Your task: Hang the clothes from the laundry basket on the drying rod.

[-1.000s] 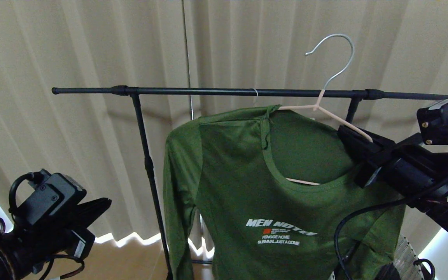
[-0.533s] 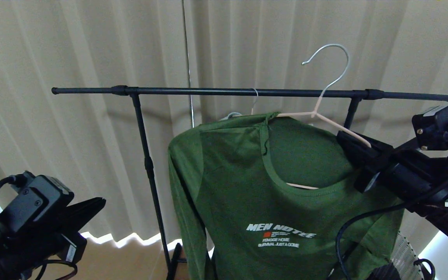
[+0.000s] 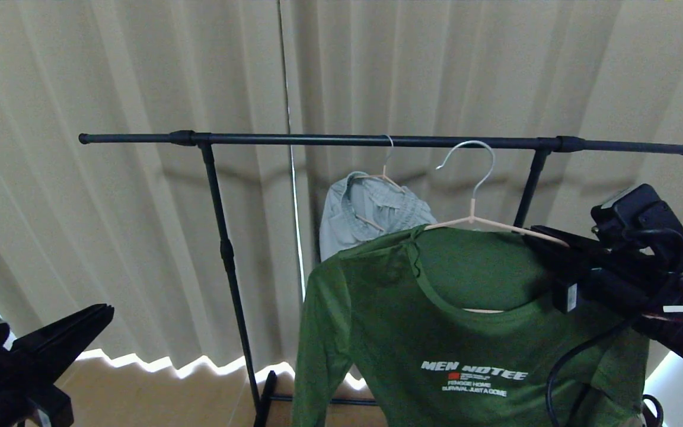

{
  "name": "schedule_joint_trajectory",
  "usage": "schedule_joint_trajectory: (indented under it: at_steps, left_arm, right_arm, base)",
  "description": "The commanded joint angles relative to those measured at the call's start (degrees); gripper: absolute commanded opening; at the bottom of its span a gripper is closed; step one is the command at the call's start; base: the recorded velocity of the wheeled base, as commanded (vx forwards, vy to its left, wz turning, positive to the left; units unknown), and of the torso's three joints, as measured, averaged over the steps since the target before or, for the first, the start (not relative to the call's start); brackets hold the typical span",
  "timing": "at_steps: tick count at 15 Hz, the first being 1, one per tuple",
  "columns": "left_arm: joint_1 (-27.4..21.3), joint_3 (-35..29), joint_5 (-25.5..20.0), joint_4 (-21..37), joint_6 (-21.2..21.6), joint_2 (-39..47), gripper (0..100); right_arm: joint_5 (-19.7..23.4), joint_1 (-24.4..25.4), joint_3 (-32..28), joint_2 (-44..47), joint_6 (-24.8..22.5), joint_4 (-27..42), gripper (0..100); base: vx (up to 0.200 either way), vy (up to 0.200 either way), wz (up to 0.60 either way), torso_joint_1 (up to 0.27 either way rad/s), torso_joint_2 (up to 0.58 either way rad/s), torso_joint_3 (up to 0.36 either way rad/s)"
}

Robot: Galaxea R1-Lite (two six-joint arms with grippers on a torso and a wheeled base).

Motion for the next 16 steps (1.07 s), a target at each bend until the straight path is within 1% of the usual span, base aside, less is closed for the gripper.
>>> schedule_joint_trajectory:
  at_steps: [1,2,3,4,5,6,7,8,9,10,12,13,14,15,16]
  left_arm:
    - [0.8,1.7,2.2,0.2,-0.7,-6.3,0]
    - [2.1,2.6,6.1,0.6,-2.3,-8.8,0]
    - [2.2,2.9,6.9,0.8,-2.7,-9.5,0]
    - [2.6,3.9,9.7,3.2,-6.6,-13.2,0]
    - [2.7,4.3,10.4,6.1,-8.4,-15.7,0]
    - [2.7,4.2,11.0,11.1,-10.3,-19.5,0]
    - [2.7,4.0,11.1,13.9,-11.1,-21.9,0]
    - [2.7,3.9,11.1,19.6,-12.4,-26.6,0]
    - [2.7,3.6,11.0,25.0,-12.5,-31.8,0]
    - [2.7,3.2,11.0,29.1,-12.5,-35.8,0]
    - [2.7,2.7,10.9,34.5,-12.5,-41.2,0]
    - [2.6,2.1,10.8,38.8,-12.5,-45.3,0]
    - [2.6,2.2,10.8,41.0,-12.5,-47.7,0]
    - [2.6,2.9,10.7,41.8,-12.5,-49.8,0]
    - [2.6,4.1,10.9,41.4,-12.6,-50.1,0]
  right_arm:
    - [0.0,-3.4,0.0,-0.9,0.0,0.3,0]
    - [-0.1,-5.9,-0.1,-1.6,0.0,0.4,0]
    - [-0.1,-6.6,-0.2,-1.7,-0.1,0.4,0]
    - [-0.1,-9.6,-0.3,-1.8,-0.8,0.3,0]
    - [-0.1,-10.1,0.0,-2.1,-1.9,0.3,0]
    - [0.0,-10.1,0.2,-2.5,-2.1,0.4,0]
    - [0.0,-10.1,0.2,-2.6,-2.1,0.4,0]
    - [-0.1,-10.1,0.0,-2.7,-2.1,0.4,0]
    - [-0.1,-10.1,0.1,-3.1,-2.2,0.4,0]
    - [-0.1,-10.1,0.3,-3.1,-2.2,0.4,0]
    - [-0.1,-10.1,0.4,-3.1,-2.2,0.4,0]
    - [-0.1,-10.1,0.5,-3.4,-2.2,0.5,0]
    - [-0.1,-10.2,0.5,-3.7,-2.1,0.5,0]
    - [-0.1,-10.3,1.0,-3.8,-2.1,0.5,0]
    - [-0.1,-10.4,1.3,-3.8,-2.1,0.7,0]
  base:
    - [0.0,0.0,0.0,0.0,0.0,0.0]
    - [0.0,0.0,0.0,0.0,0.0,0.0]
    - [0.0,0.0,0.0,0.0,0.0,0.0]
    - [0.0,0.0,0.0,0.0,0.0,0.0]
    - [0.0,0.0,0.0,0.0,0.0,0.0]
    - [0.0,0.0,0.0,0.0,0.0,0.0]
    - [0.0,0.0,0.0,0.0,0.0,0.0]
    - [0.0,0.0,0.0,0.0,0.0,0.0]
    - [0.0,0.0,0.0,0.0,0.0,0.0]
    - [0.0,0.0,0.0,0.0,0.0,0.0]
    - [0.0,0.0,0.0,0.0,0.0,0.0]
    - [0.0,0.0,0.0,0.0,0.0,0.0]
    - [0.0,0.0,0.0,0.0,0.0,0.0]
    - [0.0,0.0,0.0,0.0,0.0,0.0]
    - [0.0,0.0,0.0,0.0,0.0,0.0]
